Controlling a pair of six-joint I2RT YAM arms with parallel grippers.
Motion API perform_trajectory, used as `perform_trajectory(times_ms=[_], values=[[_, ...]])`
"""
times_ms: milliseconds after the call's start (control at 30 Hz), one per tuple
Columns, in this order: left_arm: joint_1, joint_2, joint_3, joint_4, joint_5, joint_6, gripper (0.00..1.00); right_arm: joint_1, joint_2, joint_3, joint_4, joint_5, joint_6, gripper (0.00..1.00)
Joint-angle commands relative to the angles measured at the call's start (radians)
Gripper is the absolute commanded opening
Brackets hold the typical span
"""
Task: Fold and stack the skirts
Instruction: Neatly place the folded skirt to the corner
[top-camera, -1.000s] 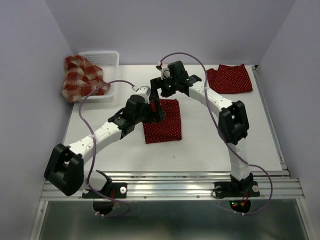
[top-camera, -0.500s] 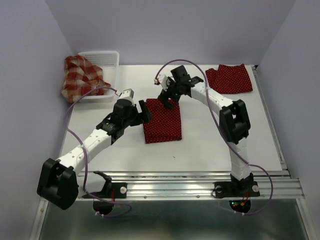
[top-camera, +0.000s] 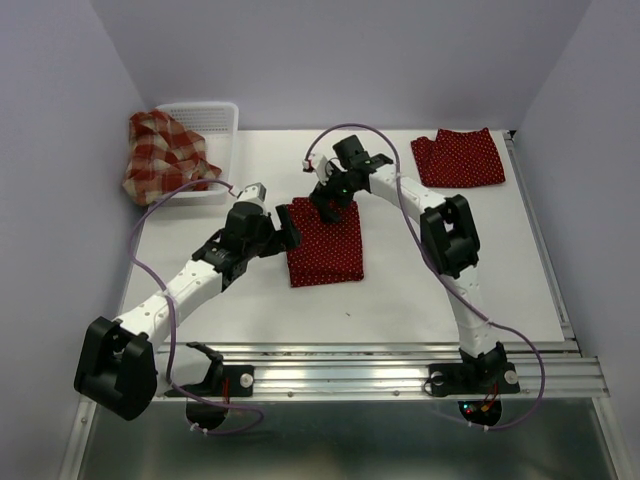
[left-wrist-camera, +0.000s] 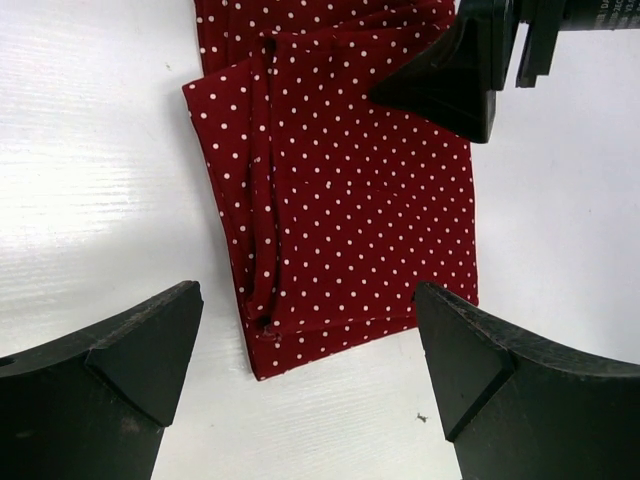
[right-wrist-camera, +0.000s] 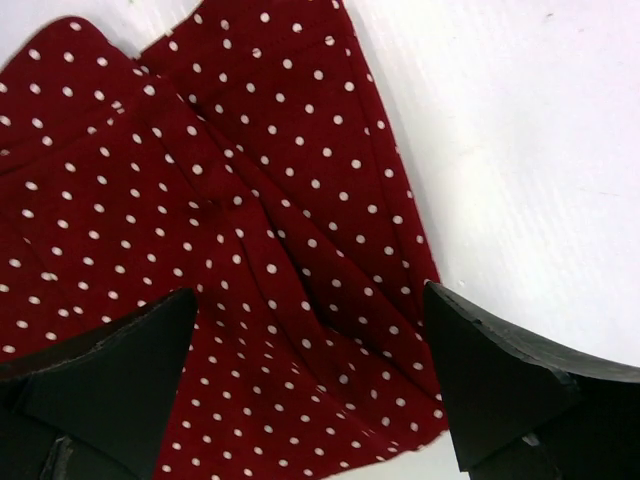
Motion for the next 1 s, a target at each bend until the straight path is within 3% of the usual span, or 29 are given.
perform_trajectory(times_ms=[0, 300, 433, 633, 833, 967], values=[[0.006, -0.02, -0.009, 0.031, 0.014, -0.007, 0.99, -0.005, 0.03, 0.043, 0.072, -0.087, 0.162, 1.0], [0.011, -0.035, -0.016, 0.027, 0.011, -0.013, 0.99, -0.024, 0.036, -0.038, 0.145, -0.021, 0.292, 1.0], [0.012, -0.029, -0.009, 0.025, 0.008, -0.01, 0.99, -0.034, -0.042, -0.169, 0.217, -0.007, 0.358, 1.0], [0.018, -0.008, 0.019, 0.028, 0.009, 0.004, 0.99, -0.034, -0.287, -0.575, 0.438, 0.043, 0.566, 1.0], [0.035, 0.02, 0.056, 0.028, 0.026, 0.021, 0.99, -0.034, -0.516, -0.902, 0.495, 0.244, 0.821, 1.0], [0.044, 0.04, 0.076, 0.027, 0.036, 0.024, 0.99, -0.034, -0.63, -1.116, 0.584, 0.185, 1.037, 1.0]])
